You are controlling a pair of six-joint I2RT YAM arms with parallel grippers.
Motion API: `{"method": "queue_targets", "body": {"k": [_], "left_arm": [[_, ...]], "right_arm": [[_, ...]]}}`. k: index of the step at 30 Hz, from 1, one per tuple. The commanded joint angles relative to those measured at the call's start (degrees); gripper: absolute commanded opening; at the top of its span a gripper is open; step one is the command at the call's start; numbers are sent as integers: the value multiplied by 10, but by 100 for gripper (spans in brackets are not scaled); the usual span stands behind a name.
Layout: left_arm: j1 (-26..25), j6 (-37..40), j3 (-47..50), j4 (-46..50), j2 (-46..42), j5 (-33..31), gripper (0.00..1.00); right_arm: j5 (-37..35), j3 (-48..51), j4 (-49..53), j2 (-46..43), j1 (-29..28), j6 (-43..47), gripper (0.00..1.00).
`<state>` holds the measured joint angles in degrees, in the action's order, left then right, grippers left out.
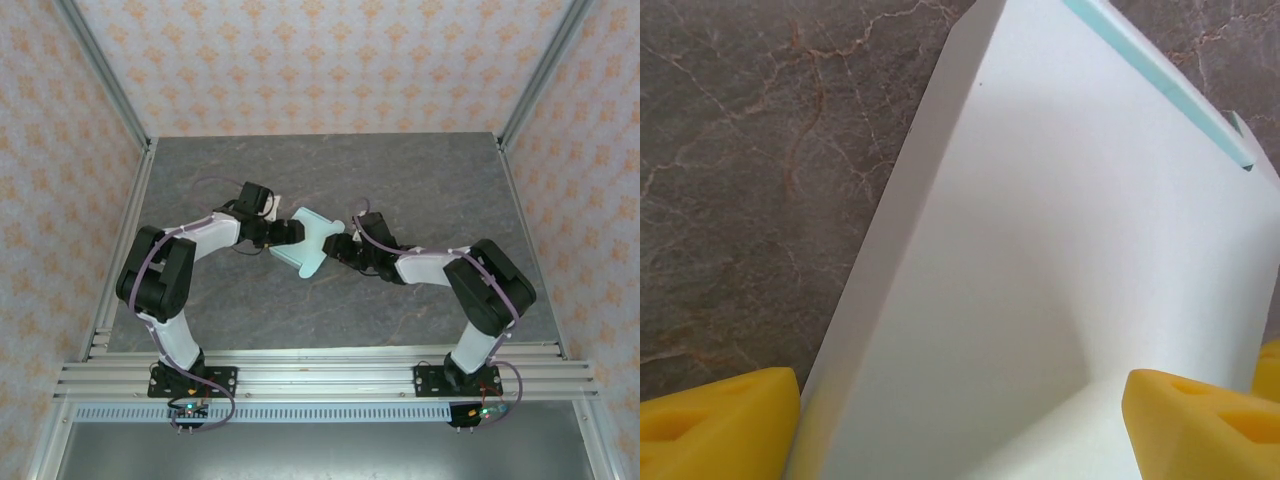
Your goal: Fold the paper box
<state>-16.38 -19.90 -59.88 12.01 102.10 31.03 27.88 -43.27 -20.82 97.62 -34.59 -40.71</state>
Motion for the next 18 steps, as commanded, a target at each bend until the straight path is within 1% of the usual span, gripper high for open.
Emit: {"method": "queue_targets", "body": {"k": [1, 5, 9, 11, 15, 18], "left_arm": [[9, -10, 2, -15, -19, -14, 84], [20, -13, -3, -22, -11, -2, 84], [26, -16, -11, -23, 1, 7, 80], [26, -14, -13, -22, 5, 9, 75], [32, -17, -11, -24, 14, 17, 61], [36, -19, -9, -26, 19, 23, 54]], "right_arm": [[16, 2, -42, 18, 7, -14, 45], [29, -3, -73, 37, 7, -31, 39], [40, 0, -107, 53, 7, -52, 36], [43, 4, -122, 56, 7, -59, 33], [44, 6, -138, 62, 7, -70, 26], [46, 9, -157, 69, 7, -80, 19]]}}
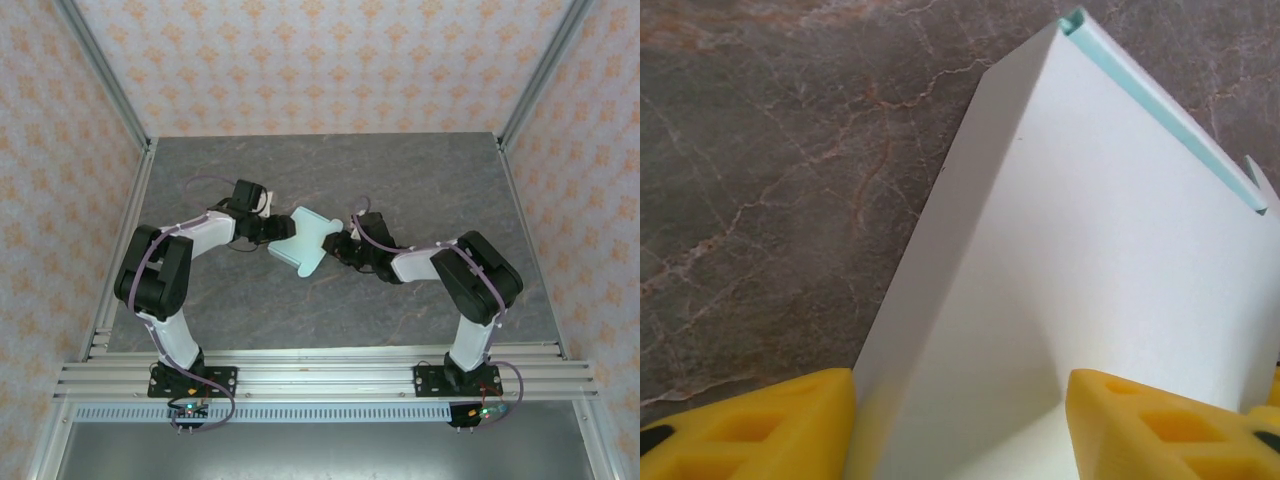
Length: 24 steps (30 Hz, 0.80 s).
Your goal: Fold the paper box
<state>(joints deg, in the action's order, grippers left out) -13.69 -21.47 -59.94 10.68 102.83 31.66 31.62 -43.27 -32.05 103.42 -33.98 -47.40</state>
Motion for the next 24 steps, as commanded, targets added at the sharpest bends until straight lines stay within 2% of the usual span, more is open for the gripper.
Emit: {"method": "queue_targets", "body": {"k": [1, 4, 11, 24], "left_arm": [[10, -5, -7, -13, 12, 19, 52], [11, -12, 0, -20, 8, 30, 49], [11, -52, 31, -71, 4, 94, 49], [-33, -60, 36, -89, 22, 116, 53]], "right_arm": [[8, 10, -49, 11, 1, -15, 17], [6, 13, -64, 5, 4, -18, 10], [4, 23, -83, -47, 7, -13, 1], [-21, 23, -16, -139, 8, 0, 0]]}}
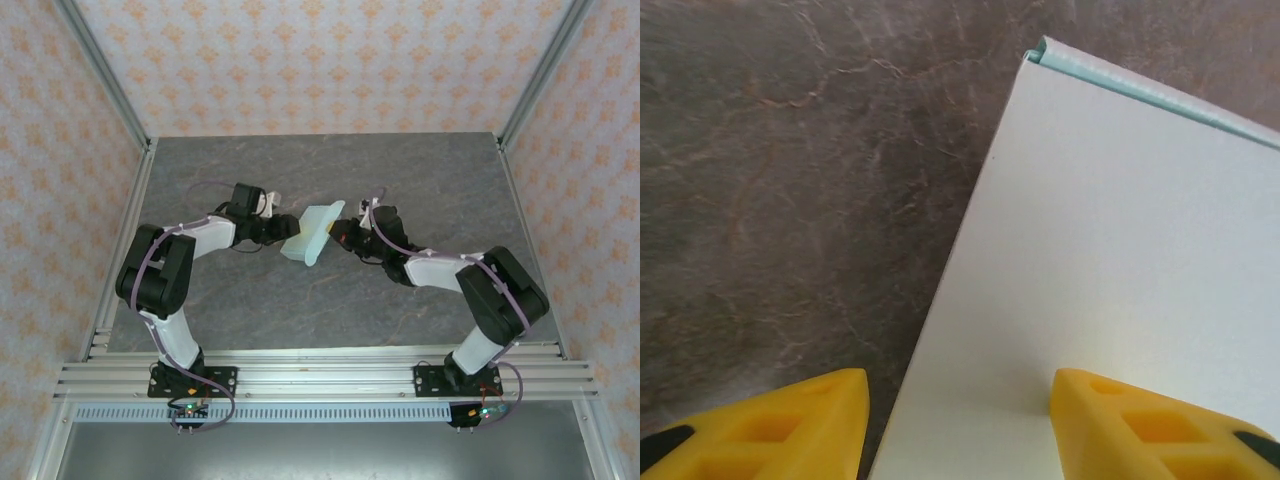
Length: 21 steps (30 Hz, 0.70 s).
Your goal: Fold the paper box
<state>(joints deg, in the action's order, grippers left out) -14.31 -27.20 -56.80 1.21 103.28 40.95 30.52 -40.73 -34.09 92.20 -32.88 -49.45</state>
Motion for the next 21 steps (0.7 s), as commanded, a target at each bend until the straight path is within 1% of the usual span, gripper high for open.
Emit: {"method": "queue_targets", "body": {"k": [1, 10, 13, 16, 18, 21], "left_arm": [[-32, -2, 1, 5, 20, 22, 54], [-67, 7, -36, 15, 50, 21, 56], [-69, 15, -46, 27, 48, 6, 58], [-69, 21, -43, 40, 27, -48, 61], [-69, 24, -37, 53, 4, -110, 64], [-70, 15, -1, 44, -60, -217, 69]], "right_arm": [[-14, -4, 15, -32, -3, 20, 0], [-78, -15, 117, -55, -4, -13, 0], [-111, -23, 155, -61, -7, -13, 0], [-132, -35, 185, -58, -14, -7, 0], [-141, -42, 198, -54, -18, -4, 0], [-150, -51, 208, -47, -20, -2, 0]]}}
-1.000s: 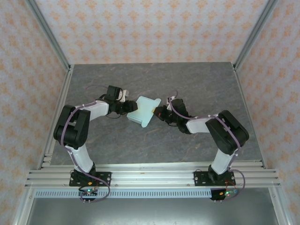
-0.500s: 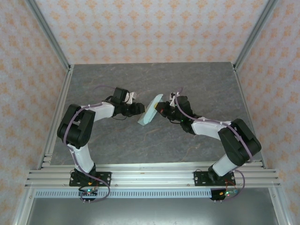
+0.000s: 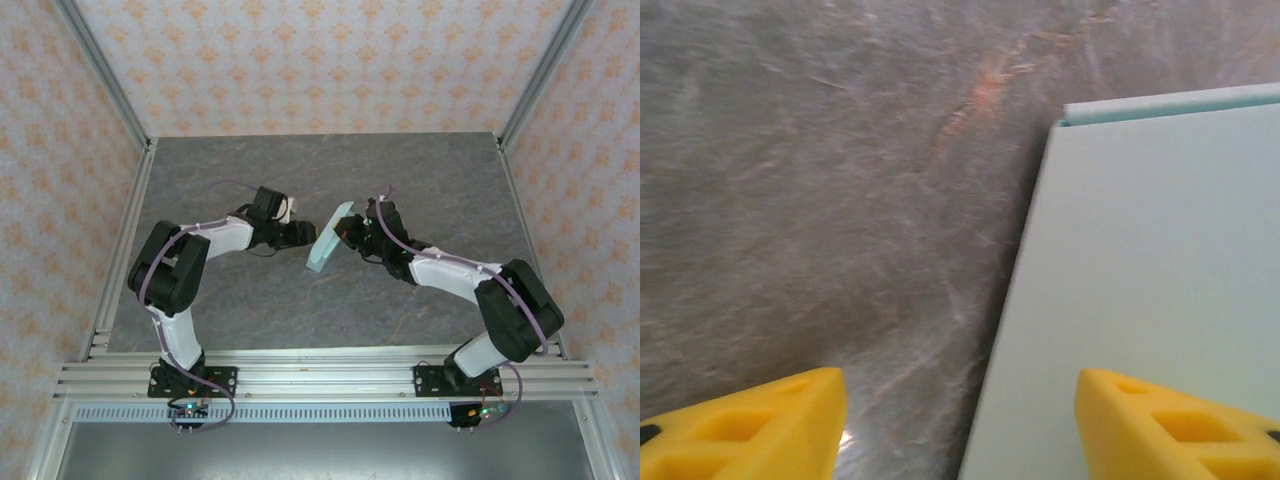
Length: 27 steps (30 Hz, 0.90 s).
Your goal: Fold the paper box
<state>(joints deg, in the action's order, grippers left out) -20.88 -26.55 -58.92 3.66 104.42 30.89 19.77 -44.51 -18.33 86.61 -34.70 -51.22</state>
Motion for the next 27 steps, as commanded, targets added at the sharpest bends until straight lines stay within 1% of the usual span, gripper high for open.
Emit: {"method": "queue_targets", "body": {"k": [1, 2, 3, 6, 7, 10, 12, 14, 15, 16, 20, 22, 27], "left_arm": [[-4, 5, 40, 7, -98, -148, 71], [-4, 3, 62, -6, -129, -175, 72], [-4, 2, 83, -22, -156, -188, 74], [-11, 15, 161, -86, -246, -198, 80], [-18, 24, 188, -110, -273, -191, 82], [-53, 68, 251, -178, -336, -171, 85], [-90, 114, 275, -205, -354, -179, 86], [-130, 170, 289, -223, -355, -208, 87], [-141, 190, 294, -235, -351, -217, 88], [-147, 206, 295, -241, -345, -226, 89], [-166, 261, 277, -248, -310, -223, 92], [-180, 274, 263, -250, -287, -242, 92], [-192, 286, 233, -265, -229, -234, 93]], "right_arm": [[-44, -16, 54, 12, -3, 17, 0], [-45, -22, 58, 15, -3, 18, 0], [-45, -25, 62, 17, -3, 20, 0], [-47, -37, 73, 24, -5, 26, 0], [-47, -40, 75, 26, -6, 27, 0], [-45, -50, 78, 34, -6, 30, 0], [-43, -56, 79, 39, -7, 31, 0], [-40, -60, 80, 43, -7, 32, 0], [-39, -62, 79, 44, -8, 32, 0], [-39, -63, 80, 44, -8, 33, 0], [-40, -65, 83, 43, -9, 36, 0], [-42, -64, 84, 42, -9, 37, 0], [-46, -63, 85, 40, -9, 38, 0]]}}
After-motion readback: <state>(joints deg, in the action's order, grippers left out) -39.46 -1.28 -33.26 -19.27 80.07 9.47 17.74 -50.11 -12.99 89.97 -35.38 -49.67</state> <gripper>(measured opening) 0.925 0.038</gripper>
